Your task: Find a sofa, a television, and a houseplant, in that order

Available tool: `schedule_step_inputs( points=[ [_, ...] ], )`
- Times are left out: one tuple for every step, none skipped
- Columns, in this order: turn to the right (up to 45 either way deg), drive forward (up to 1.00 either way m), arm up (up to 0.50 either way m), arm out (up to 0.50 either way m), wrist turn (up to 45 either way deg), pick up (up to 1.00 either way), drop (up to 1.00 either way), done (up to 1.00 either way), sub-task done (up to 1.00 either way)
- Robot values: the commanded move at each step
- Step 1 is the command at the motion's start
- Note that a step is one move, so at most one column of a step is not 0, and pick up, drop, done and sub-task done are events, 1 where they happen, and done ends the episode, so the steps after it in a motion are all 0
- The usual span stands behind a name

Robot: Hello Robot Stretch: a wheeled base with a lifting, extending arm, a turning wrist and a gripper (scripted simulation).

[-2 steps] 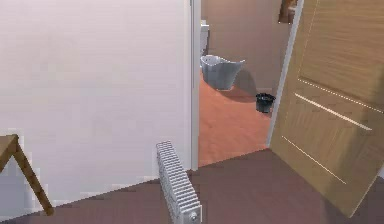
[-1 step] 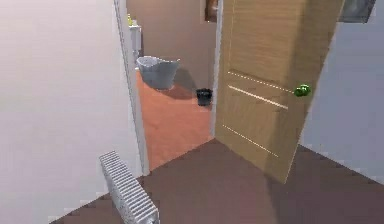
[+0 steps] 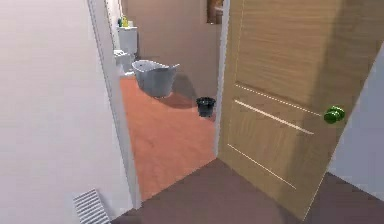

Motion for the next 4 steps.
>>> schedule_step_inputs(
  points=[
    [45.0,0.00,0.00,0.00,0.0,0.00,0.00,0.00,0.00],
    [45.0,0.00,0.00,0.00,0.0,0.00,0.00,0.00,0.00],
    [45.0,0.00,0.00,0.00,0.0,0.00,0.00,0.00,0.00],
    [39.0,0.00,0.00,0.00,0.0,0.00,0.00,0.00,0.00]
  ],
)
